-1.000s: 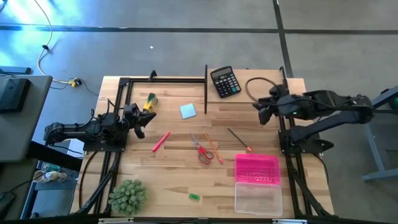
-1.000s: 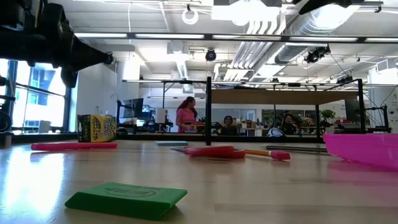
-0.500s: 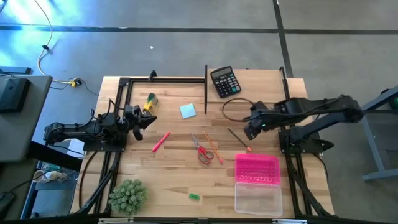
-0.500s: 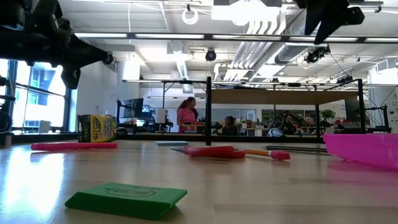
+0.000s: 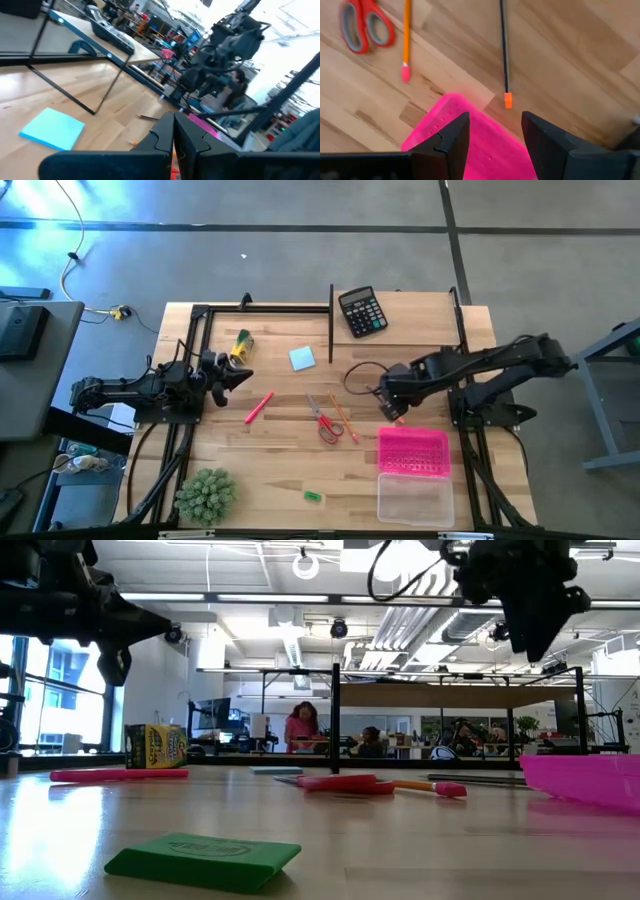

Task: Pack school essentials
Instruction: Put the black pencil into the supply box

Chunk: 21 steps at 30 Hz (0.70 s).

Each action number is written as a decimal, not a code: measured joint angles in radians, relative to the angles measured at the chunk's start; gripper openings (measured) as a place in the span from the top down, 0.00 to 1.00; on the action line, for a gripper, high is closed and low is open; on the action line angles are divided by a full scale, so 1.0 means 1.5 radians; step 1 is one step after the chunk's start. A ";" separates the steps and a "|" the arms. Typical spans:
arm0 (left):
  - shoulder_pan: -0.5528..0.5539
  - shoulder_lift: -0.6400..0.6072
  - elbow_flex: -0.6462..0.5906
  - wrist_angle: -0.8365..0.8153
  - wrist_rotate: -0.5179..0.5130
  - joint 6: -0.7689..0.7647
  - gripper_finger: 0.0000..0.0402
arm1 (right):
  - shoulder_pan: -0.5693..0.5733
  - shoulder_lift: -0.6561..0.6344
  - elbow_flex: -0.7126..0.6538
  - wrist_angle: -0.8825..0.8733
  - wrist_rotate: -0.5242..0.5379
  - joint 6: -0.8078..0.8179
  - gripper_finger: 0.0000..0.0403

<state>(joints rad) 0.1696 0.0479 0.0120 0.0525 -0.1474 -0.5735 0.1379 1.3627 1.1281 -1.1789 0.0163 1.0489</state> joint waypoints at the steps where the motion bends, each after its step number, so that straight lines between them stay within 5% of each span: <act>1: 0.000 0.000 0.000 -0.001 0.009 0.000 1.00 | 0.000 0.003 -0.011 0.012 -0.006 -0.001 0.58; 21: 0.000 0.000 0.000 -0.002 0.021 0.000 1.00 | 0.000 0.004 -0.176 0.146 -0.030 0.014 0.58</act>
<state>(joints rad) 0.1699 0.0479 0.0124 0.0490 -0.1154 -0.5735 0.1379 1.3689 0.8643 -0.9603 -0.0285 1.0703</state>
